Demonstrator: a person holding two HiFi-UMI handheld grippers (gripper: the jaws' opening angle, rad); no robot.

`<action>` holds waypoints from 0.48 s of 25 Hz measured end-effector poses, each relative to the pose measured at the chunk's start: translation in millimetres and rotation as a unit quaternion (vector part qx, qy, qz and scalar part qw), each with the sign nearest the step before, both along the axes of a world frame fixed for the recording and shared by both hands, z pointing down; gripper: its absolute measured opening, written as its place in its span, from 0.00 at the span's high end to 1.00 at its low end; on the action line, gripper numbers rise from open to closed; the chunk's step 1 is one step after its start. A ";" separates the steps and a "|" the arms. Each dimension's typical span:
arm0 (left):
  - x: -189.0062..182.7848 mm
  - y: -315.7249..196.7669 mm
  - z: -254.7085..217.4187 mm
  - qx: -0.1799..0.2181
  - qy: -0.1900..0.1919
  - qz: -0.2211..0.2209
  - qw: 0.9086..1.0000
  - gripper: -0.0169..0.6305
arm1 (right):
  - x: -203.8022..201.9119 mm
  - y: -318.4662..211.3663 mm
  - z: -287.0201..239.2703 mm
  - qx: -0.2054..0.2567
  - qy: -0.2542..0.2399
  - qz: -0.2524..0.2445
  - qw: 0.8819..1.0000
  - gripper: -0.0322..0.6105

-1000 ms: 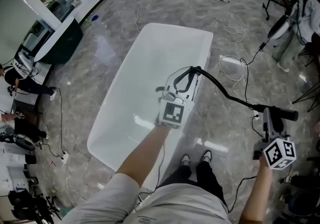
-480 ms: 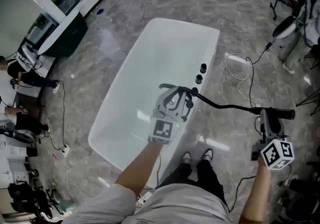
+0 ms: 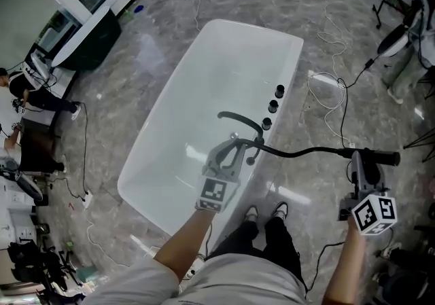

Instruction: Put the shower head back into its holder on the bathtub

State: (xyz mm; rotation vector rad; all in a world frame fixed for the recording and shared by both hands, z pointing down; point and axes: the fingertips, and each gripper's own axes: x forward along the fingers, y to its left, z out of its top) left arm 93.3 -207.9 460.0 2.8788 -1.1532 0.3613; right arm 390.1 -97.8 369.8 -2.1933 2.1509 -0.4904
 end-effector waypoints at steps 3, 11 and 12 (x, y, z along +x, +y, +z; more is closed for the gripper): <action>-11.6 3.7 -28.8 0.019 0.006 -0.011 1.000 0.90 | -0.1 -5.9 -5.6 0.007 -0.003 -0.003 1.000 0.73; -20.8 17.3 -9.1 -0.046 -0.039 0.030 0.998 0.90 | -14.1 -28.7 -11.7 0.011 0.010 -0.031 0.999 0.73; -18.9 17.8 -2.6 -0.053 -0.045 0.032 0.997 0.90 | -15.4 -31.1 -9.6 0.008 0.012 -0.034 0.999 0.73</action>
